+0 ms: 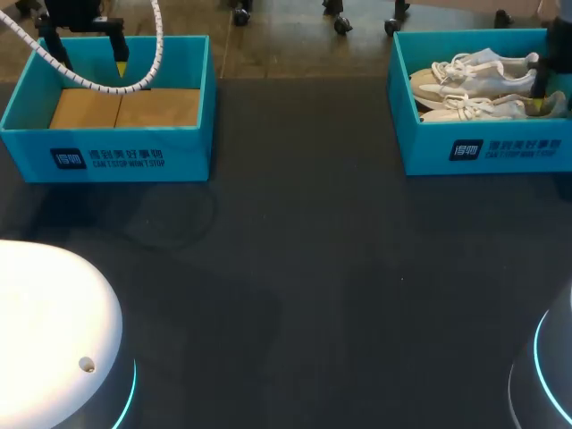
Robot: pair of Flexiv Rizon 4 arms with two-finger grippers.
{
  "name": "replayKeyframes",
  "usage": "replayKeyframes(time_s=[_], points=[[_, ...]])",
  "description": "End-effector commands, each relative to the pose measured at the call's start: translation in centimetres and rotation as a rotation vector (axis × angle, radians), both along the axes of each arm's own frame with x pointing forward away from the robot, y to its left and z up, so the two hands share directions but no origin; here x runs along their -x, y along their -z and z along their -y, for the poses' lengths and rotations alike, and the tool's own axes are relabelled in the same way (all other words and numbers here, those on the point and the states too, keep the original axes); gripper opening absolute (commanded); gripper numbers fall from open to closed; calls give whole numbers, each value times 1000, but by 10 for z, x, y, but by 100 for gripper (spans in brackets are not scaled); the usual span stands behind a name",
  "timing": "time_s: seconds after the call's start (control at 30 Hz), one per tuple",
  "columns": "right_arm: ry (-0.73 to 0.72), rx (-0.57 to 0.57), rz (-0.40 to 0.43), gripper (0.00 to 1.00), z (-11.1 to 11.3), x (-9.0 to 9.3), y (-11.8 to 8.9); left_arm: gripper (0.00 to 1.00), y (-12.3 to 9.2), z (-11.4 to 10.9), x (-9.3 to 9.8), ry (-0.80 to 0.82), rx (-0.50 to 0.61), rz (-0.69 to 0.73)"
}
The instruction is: Take the shoe out of the shoebox, open the shoe tongue, remove and reinsert the insole, then place the shoe into the shoebox
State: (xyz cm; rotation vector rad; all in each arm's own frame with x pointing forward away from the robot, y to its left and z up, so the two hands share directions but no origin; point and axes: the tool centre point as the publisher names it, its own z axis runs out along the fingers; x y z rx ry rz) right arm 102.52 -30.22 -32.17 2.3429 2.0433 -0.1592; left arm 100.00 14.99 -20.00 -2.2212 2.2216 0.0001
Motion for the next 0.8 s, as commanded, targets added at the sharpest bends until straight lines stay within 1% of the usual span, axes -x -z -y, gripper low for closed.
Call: replayKeyframes(time_s=[0.03,0.13,0.17,0.2,0.3,0.5,0.63,0.8], points=[[-2,-2,-13,65,1,-7,7,100,0,0,0,0,0,0],[-4,-8,-13,55,2,-9,9,100,0,0,0,0,0,0],[-3,-8,-13,55,2,-9,10,100,0,0,0,0,0,0],[-2,-9,-13,49,3,-10,10,100,0,0,0,0,0,0],[-4,-13,-14,48,5,-11,12,100,0,0,0,0,0,0],[-6,-9,-24,49,9,-12,18,100,0,0,0,0,0,0],[-7,-4,-26,49,11,-12,18,100,0,0,0,0,0,0],[-4,-1,-25,47,14,-10,17,100,0,0,0,0,0,0]])
